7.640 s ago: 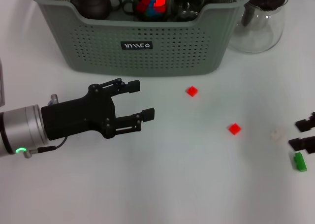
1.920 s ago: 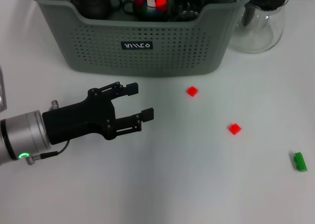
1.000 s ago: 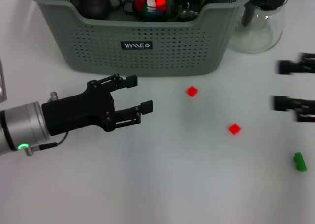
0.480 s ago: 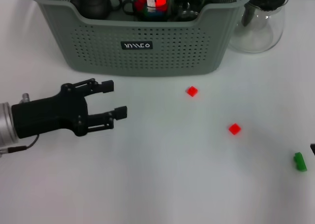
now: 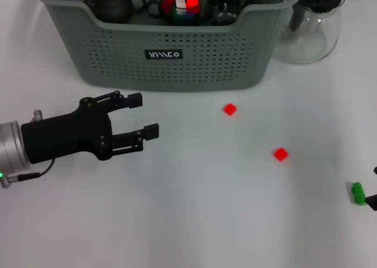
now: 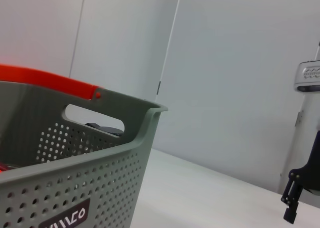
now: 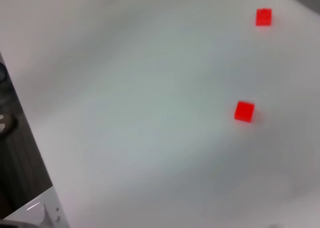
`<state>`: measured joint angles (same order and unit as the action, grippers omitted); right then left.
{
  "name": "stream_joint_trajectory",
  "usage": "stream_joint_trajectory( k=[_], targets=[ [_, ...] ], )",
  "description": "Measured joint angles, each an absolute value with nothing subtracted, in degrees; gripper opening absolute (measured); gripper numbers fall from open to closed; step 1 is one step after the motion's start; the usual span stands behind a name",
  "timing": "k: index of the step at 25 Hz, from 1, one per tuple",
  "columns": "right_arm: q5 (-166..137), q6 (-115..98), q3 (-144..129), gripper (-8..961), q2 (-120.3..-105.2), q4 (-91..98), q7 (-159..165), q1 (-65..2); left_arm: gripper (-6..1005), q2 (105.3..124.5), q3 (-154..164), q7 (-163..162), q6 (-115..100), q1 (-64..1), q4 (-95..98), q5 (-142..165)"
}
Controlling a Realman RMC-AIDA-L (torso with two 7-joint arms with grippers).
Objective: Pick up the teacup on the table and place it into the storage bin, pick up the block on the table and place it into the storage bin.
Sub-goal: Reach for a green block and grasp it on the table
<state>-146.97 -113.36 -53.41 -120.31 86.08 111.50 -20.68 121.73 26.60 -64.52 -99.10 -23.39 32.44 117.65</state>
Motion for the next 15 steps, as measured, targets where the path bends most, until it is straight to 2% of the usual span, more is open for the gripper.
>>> stream_joint_trajectory(
  k=[15],
  targets=[
    [-152.08, -107.63, -57.38, 729, -120.24, 78.49, 111.70, -22.55, 785, 121.73, 26.54, -63.74, -97.76, -23.48, 30.95, 117.59]
  ],
)
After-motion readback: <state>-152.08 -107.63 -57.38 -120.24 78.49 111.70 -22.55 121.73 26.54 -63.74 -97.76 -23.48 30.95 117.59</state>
